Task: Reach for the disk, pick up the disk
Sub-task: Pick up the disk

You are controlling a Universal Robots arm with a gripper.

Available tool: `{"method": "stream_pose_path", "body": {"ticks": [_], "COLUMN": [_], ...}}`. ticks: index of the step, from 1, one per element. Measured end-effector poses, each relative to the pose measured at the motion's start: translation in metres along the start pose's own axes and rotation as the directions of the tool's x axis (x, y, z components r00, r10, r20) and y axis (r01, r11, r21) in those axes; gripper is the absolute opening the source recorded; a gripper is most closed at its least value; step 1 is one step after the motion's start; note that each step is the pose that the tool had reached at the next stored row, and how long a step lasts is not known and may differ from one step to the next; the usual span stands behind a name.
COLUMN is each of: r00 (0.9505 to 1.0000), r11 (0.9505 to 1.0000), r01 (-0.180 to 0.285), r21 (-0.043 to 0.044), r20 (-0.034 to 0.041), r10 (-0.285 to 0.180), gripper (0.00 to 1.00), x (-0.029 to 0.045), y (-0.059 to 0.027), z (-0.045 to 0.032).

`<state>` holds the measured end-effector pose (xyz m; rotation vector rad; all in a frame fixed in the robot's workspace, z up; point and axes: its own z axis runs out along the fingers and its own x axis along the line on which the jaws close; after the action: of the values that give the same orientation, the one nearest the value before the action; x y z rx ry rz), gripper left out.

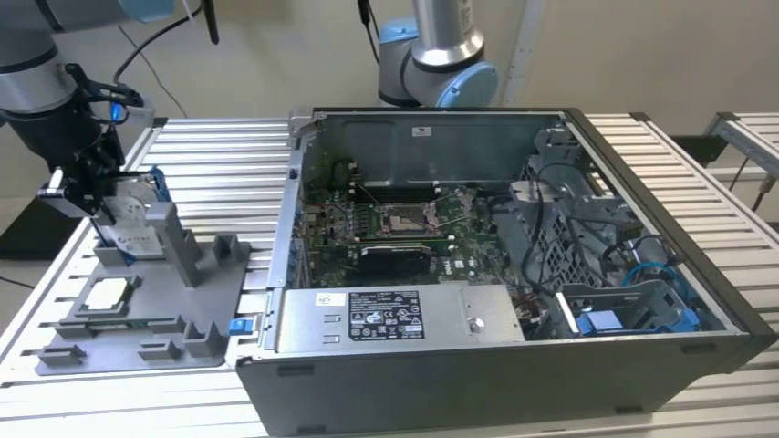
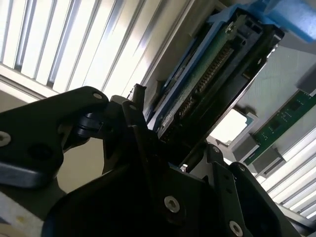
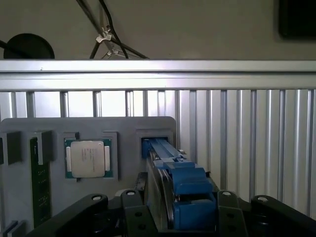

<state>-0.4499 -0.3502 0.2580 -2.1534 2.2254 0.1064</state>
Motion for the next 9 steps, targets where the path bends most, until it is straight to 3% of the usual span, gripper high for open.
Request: {"method": "stream_pose_path", "body": {"ticks": [9], "r00": [1.0000], "r11": [1.0000], "r01": [0.000], "r21": [-0.0001], "r20": [0.0007], "r10": [0.000], "gripper": [0.00], "x": [0.0000], "y": [0.0000], "z": [0.0000]}}
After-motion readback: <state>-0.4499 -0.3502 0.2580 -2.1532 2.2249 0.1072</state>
